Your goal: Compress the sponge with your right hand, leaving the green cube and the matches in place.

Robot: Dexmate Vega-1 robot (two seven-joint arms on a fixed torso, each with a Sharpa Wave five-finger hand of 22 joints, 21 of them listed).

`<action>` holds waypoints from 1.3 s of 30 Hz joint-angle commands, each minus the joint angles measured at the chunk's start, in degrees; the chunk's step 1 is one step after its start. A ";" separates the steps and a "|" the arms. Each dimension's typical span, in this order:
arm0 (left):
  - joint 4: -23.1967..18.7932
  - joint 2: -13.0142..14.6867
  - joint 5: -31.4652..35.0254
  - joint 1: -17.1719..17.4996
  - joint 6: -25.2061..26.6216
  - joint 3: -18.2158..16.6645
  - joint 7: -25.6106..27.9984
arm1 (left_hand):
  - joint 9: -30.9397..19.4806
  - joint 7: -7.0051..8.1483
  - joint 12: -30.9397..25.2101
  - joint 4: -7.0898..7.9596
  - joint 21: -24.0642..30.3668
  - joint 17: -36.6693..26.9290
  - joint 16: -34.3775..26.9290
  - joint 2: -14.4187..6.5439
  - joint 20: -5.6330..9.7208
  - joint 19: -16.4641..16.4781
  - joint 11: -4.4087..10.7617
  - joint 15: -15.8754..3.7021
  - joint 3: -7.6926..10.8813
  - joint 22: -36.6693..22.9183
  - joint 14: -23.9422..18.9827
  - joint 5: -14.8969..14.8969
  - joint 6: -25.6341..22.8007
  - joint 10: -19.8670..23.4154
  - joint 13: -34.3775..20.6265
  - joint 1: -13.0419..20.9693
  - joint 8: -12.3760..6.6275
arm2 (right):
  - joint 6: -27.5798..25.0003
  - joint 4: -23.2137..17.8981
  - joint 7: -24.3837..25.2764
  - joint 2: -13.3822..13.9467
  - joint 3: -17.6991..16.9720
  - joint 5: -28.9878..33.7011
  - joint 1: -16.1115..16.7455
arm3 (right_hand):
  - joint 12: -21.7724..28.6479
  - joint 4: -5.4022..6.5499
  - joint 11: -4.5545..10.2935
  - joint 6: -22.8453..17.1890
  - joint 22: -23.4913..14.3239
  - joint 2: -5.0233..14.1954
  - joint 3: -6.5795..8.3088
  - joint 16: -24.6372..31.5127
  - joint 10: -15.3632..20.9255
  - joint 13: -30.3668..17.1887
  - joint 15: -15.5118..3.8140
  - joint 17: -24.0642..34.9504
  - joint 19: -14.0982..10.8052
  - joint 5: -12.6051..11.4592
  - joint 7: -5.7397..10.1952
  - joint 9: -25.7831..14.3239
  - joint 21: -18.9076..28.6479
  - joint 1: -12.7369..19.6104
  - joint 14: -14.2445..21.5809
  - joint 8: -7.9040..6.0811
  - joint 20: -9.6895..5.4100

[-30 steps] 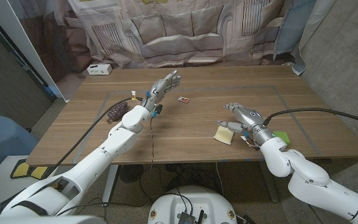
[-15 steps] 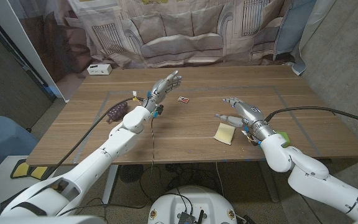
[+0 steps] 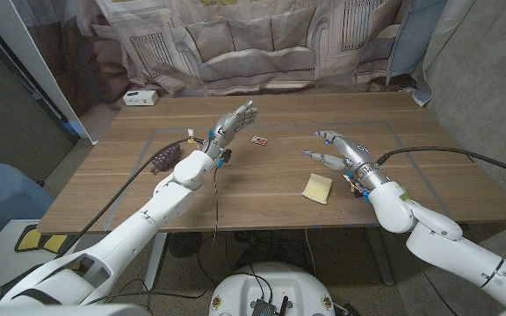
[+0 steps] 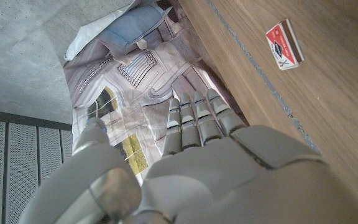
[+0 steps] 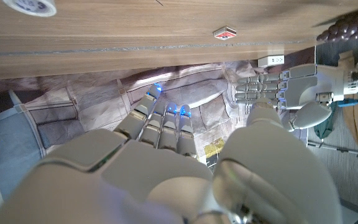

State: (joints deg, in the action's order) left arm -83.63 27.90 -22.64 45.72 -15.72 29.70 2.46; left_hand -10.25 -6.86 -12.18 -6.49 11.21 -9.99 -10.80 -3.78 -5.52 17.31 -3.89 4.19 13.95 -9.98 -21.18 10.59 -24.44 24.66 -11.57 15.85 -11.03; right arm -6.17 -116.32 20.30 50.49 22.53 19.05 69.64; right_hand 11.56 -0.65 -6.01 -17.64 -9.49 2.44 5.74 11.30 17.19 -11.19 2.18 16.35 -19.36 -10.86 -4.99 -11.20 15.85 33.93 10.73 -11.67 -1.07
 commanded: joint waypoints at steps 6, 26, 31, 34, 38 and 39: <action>-3.63 0.96 1.21 2.12 2.68 -0.28 3.34 | -0.31 -0.02 -0.11 -0.30 0.20 -0.31 0.00 -0.46 0.17 -0.06 -0.11 -0.19 -0.01 -0.31 0.01 -0.09 0.07 0.13 -0.25 0.02 0.06 | 20.28 13.04 -5.14 -4.65 -1.98 -19.16 -5.19 | 0.82 -0.17 0.18 -2.24 -0.09 -0.20 -0.38 0.65 1.92 -0.12 -0.25 -0.40 1.09 -0.04 0.10 0.06 -1.13 -0.98 1.25 -0.72 -0.28; -2.67 -0.40 3.21 2.42 1.68 -0.10 6.43 | -0.30 0.01 -0.03 -0.33 0.18 -0.31 0.02 -0.38 0.18 -0.10 -0.03 -0.25 -0.03 -0.31 0.06 -0.10 0.20 -0.08 -0.24 -0.02 0.11 | 29.29 25.84 -16.04 -8.57 -1.85 -33.01 -13.04 | 0.07 -0.08 -0.35 -0.75 -0.09 -0.33 -0.77 0.17 0.38 -0.20 0.06 -0.92 0.59 0.08 -0.52 0.10 -1.89 -2.16 -0.13 0.09 -0.32; -2.60 -0.93 3.71 2.44 2.08 0.21 7.24 | -0.30 0.00 -0.04 -0.34 0.18 -0.31 0.04 -0.32 0.22 -0.10 0.16 -0.23 -0.05 -0.31 0.12 -0.11 0.30 -0.09 -0.24 -0.05 0.14 | 30.72 29.08 -18.88 -9.81 -1.31 -35.78 -15.38 | 0.05 0.03 -0.46 -0.79 -0.09 -0.42 -0.93 0.17 0.32 -0.21 0.03 -1.00 0.54 0.11 -0.57 0.11 -2.05 -2.57 -0.21 0.09 -0.24; -3.78 -0.42 4.07 2.57 2.87 0.27 7.34 | -0.30 -0.02 -0.04 -0.35 0.19 -0.31 0.03 -0.29 0.23 -0.08 -0.05 -0.25 -0.06 -0.31 0.10 -0.11 0.31 -0.08 -0.24 -0.06 0.14 | 30.86 30.79 -20.99 -10.60 -0.76 -37.65 -17.03 | -0.01 0.11 -0.52 -0.77 -0.10 -0.49 -1.05 0.10 0.17 -0.22 0.23 -1.05 0.68 0.12 -0.69 0.11 -2.23 -2.87 -0.43 0.12 -0.14; -4.35 -0.13 3.66 2.92 2.10 -0.17 7.02 | -0.30 -0.04 -0.01 -0.36 0.18 -0.31 0.07 -0.25 0.21 -0.11 -0.09 -0.27 -0.07 -0.30 0.21 -0.10 0.35 -0.17 -0.24 -0.06 0.15 | 31.05 32.16 -22.24 -11.93 -0.24 -39.46 -18.40 | -0.12 0.24 -0.53 -0.51 -0.11 -0.58 -1.23 0.02 -0.11 -0.23 0.22 -1.12 1.05 0.13 -0.77 0.12 -2.55 -3.31 -0.76 0.24 -0.43; -4.28 -0.17 3.25 3.04 1.68 -0.37 6.78 | -0.30 -0.05 0.00 -0.37 0.17 -0.31 0.16 -0.24 0.24 -0.13 -0.05 -0.27 -0.08 -0.30 0.45 -0.10 0.37 -0.20 -0.24 -0.06 0.16 | 30.92 32.40 -22.47 -12.27 -0.11 -39.91 -18.68 | -0.15 0.28 -0.43 -0.43 -0.11 -0.61 -1.28 0.01 -0.20 -0.23 0.27 -1.14 1.08 0.13 -0.77 0.12 -2.61 -3.45 -0.82 0.28 -0.47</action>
State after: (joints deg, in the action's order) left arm -86.82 27.50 -19.26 48.18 -13.49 29.72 9.06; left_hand -10.26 -6.86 -12.18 -6.49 11.21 -9.99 -10.80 -3.78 -5.52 17.31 -3.89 4.05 13.94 -9.98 -21.04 10.59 -24.45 24.66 -11.57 15.84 -11.03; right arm 23.07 -88.97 2.57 41.11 21.25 -15.13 55.09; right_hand 11.65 -0.31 -6.66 -18.40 -9.48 1.98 4.82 11.40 17.38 -11.34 2.34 15.16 -18.41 -10.86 -5.63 -10.91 13.53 31.07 10.20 -11.55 -1.22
